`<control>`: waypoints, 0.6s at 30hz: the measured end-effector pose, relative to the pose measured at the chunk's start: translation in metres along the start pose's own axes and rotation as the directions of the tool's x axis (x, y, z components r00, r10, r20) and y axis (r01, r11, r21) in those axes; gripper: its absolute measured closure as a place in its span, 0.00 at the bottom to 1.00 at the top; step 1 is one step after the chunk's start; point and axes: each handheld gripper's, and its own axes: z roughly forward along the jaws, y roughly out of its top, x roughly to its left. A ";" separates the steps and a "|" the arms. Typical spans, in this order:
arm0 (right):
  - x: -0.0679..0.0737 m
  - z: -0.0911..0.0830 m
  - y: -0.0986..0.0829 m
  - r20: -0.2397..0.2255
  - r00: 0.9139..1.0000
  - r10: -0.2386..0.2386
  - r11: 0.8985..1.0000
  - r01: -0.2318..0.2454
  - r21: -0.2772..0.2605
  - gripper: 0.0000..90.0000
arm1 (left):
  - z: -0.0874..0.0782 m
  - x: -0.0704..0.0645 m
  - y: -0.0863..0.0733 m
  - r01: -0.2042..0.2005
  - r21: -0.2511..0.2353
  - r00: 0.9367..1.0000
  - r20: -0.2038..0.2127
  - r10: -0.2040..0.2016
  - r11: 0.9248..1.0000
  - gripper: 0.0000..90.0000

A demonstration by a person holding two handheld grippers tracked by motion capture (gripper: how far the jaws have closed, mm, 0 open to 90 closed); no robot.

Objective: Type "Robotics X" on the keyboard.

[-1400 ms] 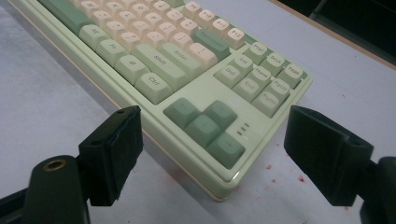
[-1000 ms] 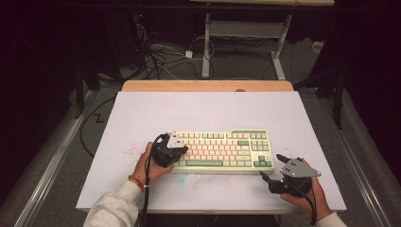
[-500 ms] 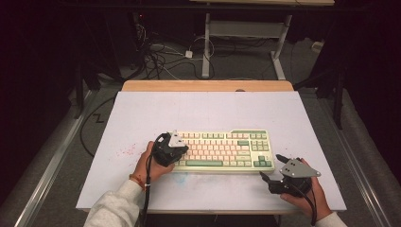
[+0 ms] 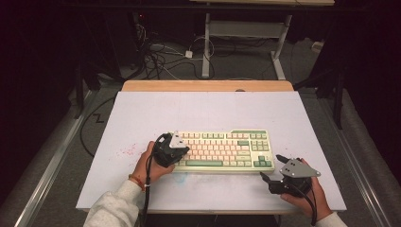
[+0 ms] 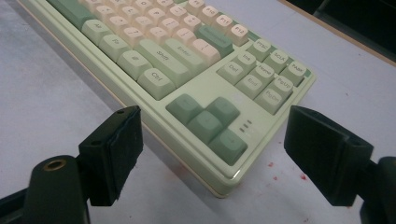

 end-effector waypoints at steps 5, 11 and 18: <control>0.000 0.000 0.000 -0.001 1.000 0.000 1.000 0.000 -0.002 0.22 | -0.005 -0.003 0.001 -0.002 -0.014 1.000 0.005 0.002 1.000 0.97; 0.000 0.000 0.000 0.000 1.000 0.001 1.000 -0.001 -0.002 0.22 | -0.008 -0.007 0.003 -0.013 -0.021 1.000 0.015 0.013 1.000 0.97; 0.000 0.000 0.000 0.000 1.000 -0.001 1.000 0.001 -0.002 0.22 | -0.011 -0.011 0.005 -0.028 -0.028 0.999 0.021 0.029 0.999 0.97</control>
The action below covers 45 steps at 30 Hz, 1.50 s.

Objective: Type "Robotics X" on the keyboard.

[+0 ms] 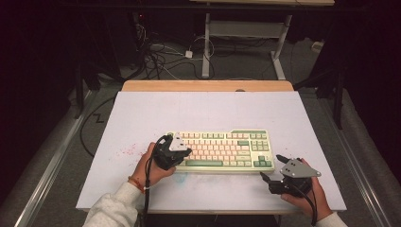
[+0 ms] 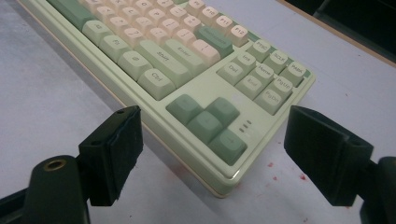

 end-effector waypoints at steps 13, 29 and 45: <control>0.001 0.000 0.000 0.003 1.000 0.001 1.000 -0.001 -0.003 0.22 | 0.000 -0.009 0.005 -0.018 -0.006 0.999 0.032 0.019 1.000 0.97; 0.001 0.000 0.000 0.003 1.000 -0.001 1.000 0.001 -0.003 0.22 | 0.002 -0.015 0.008 -0.043 -0.001 0.998 0.039 0.043 0.999 0.97; 0.002 0.000 0.001 0.000 1.000 -0.006 1.000 0.006 0.000 0.22 | 0.013 -0.028 0.011 -0.081 0.023 0.994 0.074 0.079 0.996 0.97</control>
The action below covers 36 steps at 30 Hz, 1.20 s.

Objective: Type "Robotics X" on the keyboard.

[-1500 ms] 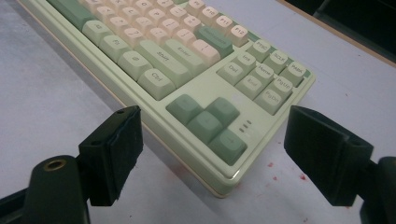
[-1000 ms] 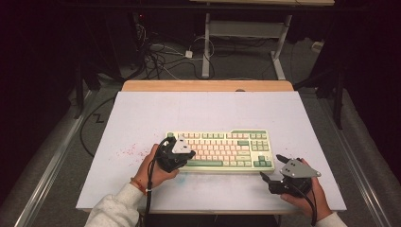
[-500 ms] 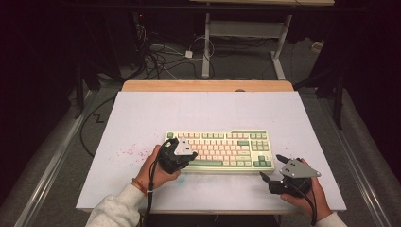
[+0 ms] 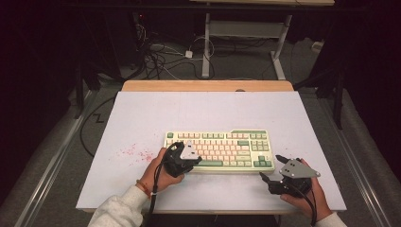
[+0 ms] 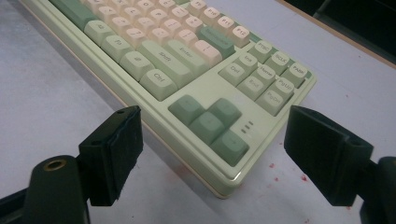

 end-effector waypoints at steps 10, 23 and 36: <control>0.000 0.000 0.000 0.000 1.000 -0.002 1.000 0.002 0.005 0.22 | 0.008 -0.004 0.000 -0.018 0.022 1.000 -0.009 0.018 1.000 0.97; 0.003 0.002 0.000 -0.010 1.000 -0.021 1.000 0.021 0.018 0.23 | 0.011 -0.005 0.000 -0.035 0.047 0.999 -0.012 0.036 0.998 0.97; 0.002 0.001 0.000 -0.011 1.000 -0.015 1.000 0.015 0.016 0.23 | -0.011 0.008 -0.003 -0.006 -0.018 0.997 -0.074 0.004 1.000 0.90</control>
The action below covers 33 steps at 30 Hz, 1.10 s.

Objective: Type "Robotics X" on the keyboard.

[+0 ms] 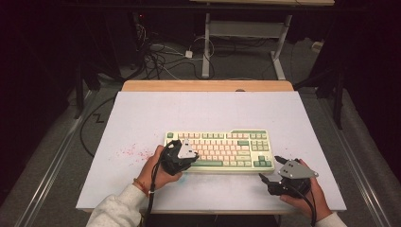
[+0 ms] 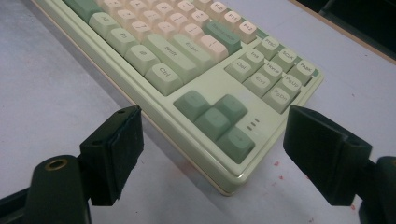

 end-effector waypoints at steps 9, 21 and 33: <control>0.000 0.000 0.000 0.002 1.000 0.003 1.000 -0.003 -0.002 0.23 | -0.007 0.005 -0.004 0.013 -0.038 0.999 -0.041 -0.015 0.999 0.74; -0.001 -0.001 0.000 0.005 1.000 0.003 1.000 -0.003 -0.004 0.23 | -0.011 0.003 -0.005 0.012 -0.091 0.991 -0.128 -0.023 0.996 0.41; -0.004 -0.003 0.000 0.013 1.000 0.024 1.000 -0.024 -0.012 0.22 | -0.020 0.006 -0.013 0.021 -0.133 0.981 -0.186 -0.045 0.991 0.22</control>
